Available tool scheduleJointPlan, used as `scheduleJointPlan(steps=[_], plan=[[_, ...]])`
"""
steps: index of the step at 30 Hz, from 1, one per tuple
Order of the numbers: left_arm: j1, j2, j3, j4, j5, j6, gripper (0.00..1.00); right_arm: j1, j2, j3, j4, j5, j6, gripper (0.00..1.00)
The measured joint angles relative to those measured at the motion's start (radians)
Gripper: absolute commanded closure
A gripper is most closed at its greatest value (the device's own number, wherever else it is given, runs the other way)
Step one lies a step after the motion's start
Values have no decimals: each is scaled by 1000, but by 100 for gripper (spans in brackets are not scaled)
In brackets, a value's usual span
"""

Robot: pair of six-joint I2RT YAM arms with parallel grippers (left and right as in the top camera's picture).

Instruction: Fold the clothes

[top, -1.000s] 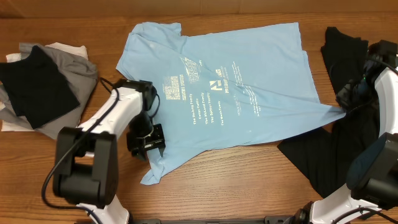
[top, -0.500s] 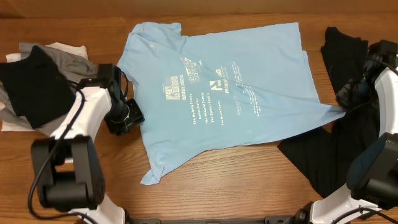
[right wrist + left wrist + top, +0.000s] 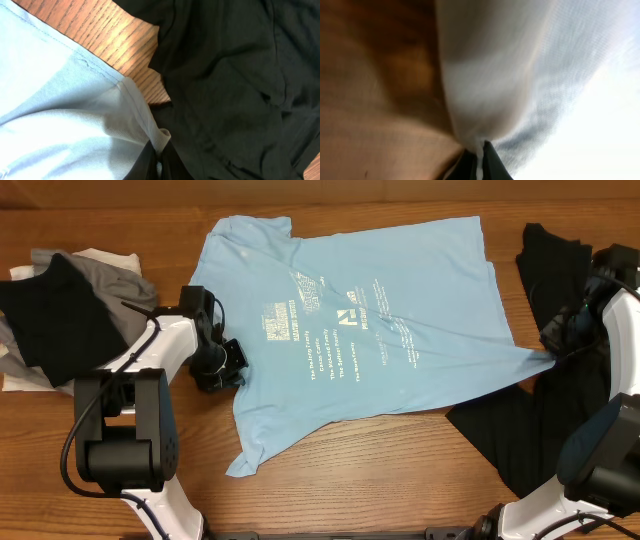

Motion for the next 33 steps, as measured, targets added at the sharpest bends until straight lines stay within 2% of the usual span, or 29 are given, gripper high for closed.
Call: scheduleJointPlan(steps=[2,7,8,9,10,15,18,22,28,33], plan=[[3,2,5,-76,-24,-22,96,0,0,0,0,0,0,96],[39,9,90,-336,-215,-117,96,0,0,0,0,-5,0,96],[44,8,122,-353,-249,-138,90,0,0,0,0,-9,0,96],[47,9,153,-356,-275,-152,67,0,0,0,1,-11,0,96],[47,8,170,-356,-286,-161,62,0,0,0,0,-14,0,96],[39,8,213,-365,-341,-185,59,0,0,0,1,-14,0,96],[45,8,213,-384,-366,-190,51,0,0,0,1,-14,0,96],[93,8,213,-354,-388,-193,45,0,0,0,1,-14,0,96],[169,8,214,-203,-384,-176,44,0,0,0,-3,-15,0,96],[170,9,214,-98,-297,-122,45,0,0,0,-7,-15,-8,96]])
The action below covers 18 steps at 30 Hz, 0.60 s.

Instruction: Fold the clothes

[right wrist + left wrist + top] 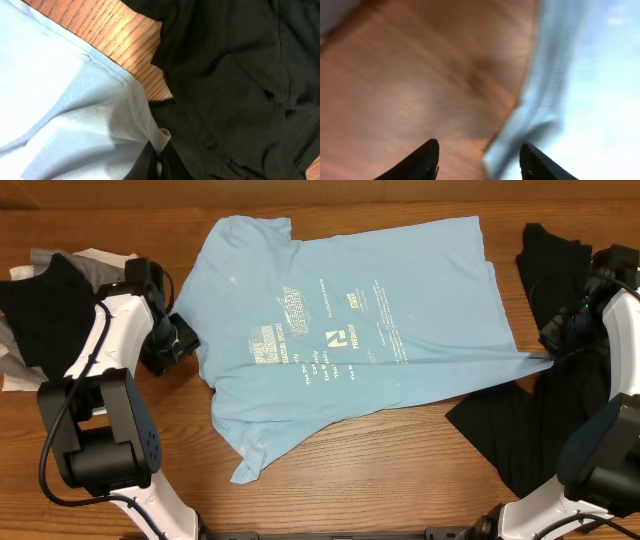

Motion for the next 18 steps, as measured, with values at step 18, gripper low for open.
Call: scheduleJointPlan(steps=[18], plan=[[-7,85,-50,18,142,48,52,0,0,0,0,0,-8,96]])
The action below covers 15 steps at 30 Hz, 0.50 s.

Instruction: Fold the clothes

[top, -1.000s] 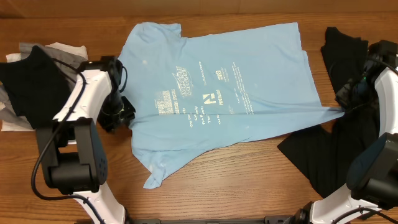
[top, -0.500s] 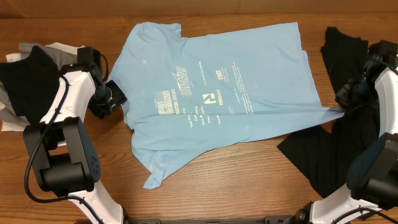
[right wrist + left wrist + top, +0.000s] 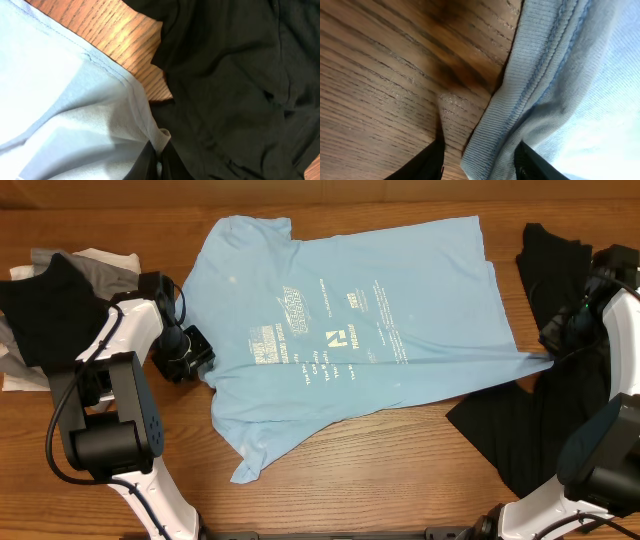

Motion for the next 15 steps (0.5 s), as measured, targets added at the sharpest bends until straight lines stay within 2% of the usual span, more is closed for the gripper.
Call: scheduleJointPlan(steps=[5,8,9,12,15], plan=[[0,0,0,2,0,0,55,0,0,0,0,0,0,96],[7,0,0,2,0,1,67,0,0,0,-1,0,-3,96],[10,0,0,2,0,2,67,0,0,0,-2,0,-3,96],[21,0,0,3,34,39,60,0,0,0,-2,0,-4,96],[28,0,-2,-19,66,72,56,0,0,0,-2,0,-4,96]])
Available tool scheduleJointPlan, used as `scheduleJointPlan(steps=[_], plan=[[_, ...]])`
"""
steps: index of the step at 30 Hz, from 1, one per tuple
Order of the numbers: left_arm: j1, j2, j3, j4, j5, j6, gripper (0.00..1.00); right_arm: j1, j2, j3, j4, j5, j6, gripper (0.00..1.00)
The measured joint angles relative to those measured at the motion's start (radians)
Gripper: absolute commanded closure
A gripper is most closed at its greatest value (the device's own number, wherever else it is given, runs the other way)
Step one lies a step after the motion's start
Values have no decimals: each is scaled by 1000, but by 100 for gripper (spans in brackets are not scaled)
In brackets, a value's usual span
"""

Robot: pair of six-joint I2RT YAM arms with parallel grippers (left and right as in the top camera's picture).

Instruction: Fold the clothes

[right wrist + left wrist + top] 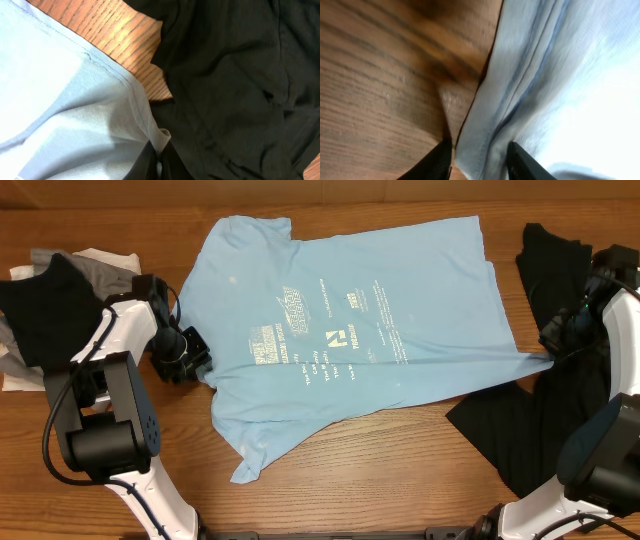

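Observation:
A light blue T-shirt (350,330) with white print lies spread face up across the table's middle. My left gripper (190,360) is open at the shirt's left edge, near the collar; in the left wrist view the ribbed edge (485,130) lies between its two fingers. My right gripper (556,340) is shut on the shirt's lower right corner, and the right wrist view shows the pinched hem (161,137) between the fingers, over dark cloth.
A black garment (560,410) lies spread at the right, under and around the right arm. A heap of grey, white and black clothes (60,310) sits at the far left. Bare wood table (380,470) runs along the front.
My left gripper has edged slightly further onto the shirt's left edge, with the ribbed cloth now deeper between its open fingers. The right gripper has not moved.
First my left gripper was shut on the shirt's left edge, pulling it, while the right held the lower right corner. Then the left stood open further left, off the cloth, and the shirt lay flatter. After that it was back at the edge, where it stays.

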Motion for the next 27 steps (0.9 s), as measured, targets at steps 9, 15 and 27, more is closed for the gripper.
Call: scheduleJointPlan(steps=[9,15,27], plan=[[32,-49,-6,-76,-95,-45,57,0,0,0,-6,0,-3,96],[34,-50,-13,-95,-145,-94,57,0,0,0,-7,0,-3,95],[-27,-102,-154,154,-21,-93,55,0,0,0,-16,0,-3,95]])
